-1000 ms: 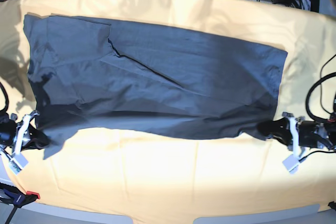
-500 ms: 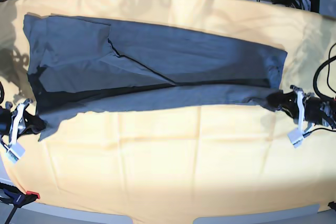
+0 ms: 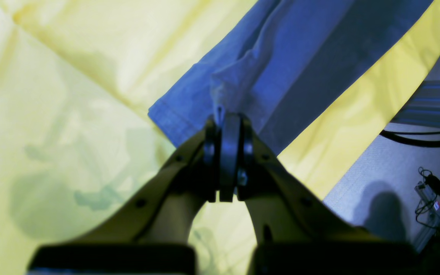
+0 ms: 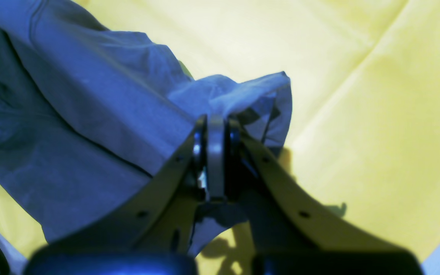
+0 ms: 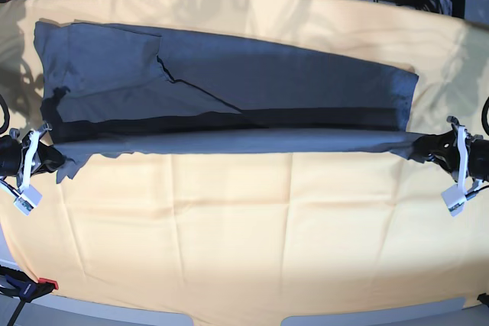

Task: Fold the T-shirt properly
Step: 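Lift the grasped edge and fold it over toward the first edge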

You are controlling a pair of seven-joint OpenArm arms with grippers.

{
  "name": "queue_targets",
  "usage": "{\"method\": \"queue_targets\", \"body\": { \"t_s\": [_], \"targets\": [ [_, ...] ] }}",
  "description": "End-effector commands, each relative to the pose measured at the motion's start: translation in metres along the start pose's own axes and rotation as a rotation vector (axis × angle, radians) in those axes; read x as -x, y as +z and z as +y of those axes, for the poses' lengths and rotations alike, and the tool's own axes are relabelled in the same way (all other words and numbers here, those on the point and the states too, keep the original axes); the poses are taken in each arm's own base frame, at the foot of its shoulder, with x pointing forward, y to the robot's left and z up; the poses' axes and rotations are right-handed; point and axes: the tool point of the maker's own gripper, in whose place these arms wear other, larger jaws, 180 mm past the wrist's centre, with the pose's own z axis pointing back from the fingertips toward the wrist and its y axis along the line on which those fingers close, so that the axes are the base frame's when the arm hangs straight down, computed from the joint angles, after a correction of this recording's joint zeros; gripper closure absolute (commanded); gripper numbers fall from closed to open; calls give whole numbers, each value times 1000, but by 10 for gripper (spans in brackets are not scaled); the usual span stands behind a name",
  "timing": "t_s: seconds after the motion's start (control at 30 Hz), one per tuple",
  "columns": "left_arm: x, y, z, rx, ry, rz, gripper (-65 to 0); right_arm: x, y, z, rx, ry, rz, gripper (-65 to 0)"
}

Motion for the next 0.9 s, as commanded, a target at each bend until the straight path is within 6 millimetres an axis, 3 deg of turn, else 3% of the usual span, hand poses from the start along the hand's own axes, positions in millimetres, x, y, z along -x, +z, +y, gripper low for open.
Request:
{"method": "queue_targets", "body": {
  "t_s": [0.0,0.47,0.63,0.87],
  "targets": [
    [-4,15,3,-27,-14,-8,0,-12,15,-11,36,18,-34,0],
    [63,-23,-62,151,-83,244,0,1,14,-9,28,14,39,0],
    [78,-25,-65,165,-69,301,0,5,13,-8,24,12,58,0],
    [80,-24,-61,160,-51,302,0,18,15,16,-110,-26,131,0]
  ]
}}
